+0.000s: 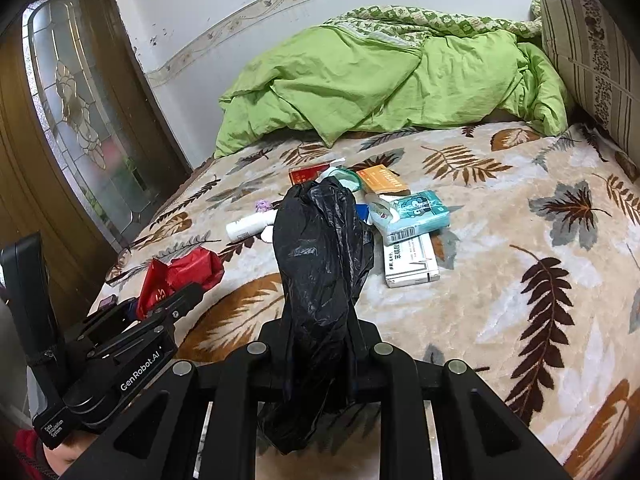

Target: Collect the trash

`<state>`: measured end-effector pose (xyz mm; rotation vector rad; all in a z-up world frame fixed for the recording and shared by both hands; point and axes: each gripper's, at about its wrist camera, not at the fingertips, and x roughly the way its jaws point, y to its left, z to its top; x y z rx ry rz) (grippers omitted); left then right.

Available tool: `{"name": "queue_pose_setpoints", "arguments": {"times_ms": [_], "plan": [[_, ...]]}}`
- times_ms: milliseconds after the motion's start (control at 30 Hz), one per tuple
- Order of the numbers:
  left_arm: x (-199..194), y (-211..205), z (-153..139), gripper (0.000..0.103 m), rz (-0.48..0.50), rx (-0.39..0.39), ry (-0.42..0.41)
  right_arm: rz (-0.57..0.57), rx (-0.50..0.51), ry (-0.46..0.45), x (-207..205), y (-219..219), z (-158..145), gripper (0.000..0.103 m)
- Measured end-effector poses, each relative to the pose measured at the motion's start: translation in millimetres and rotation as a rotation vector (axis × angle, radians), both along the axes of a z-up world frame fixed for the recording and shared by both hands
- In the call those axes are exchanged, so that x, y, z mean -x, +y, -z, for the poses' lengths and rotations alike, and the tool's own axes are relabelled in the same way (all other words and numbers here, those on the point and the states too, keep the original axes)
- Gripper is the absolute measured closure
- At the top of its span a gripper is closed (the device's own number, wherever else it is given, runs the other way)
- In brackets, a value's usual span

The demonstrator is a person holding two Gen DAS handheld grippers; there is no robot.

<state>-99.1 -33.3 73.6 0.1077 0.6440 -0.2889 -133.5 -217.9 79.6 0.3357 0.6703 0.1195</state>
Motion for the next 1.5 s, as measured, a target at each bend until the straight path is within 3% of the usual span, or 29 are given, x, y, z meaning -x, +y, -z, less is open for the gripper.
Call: {"name": "queue_pose_setpoints", "arguments": {"times_ms": [1500], "plan": [[1.5, -2.8, 1.4, 0.072, 0.012, -0.008, 0.001, 0.011, -0.026, -0.008, 2.4, -3.1, -2.4, 0.083]]}}
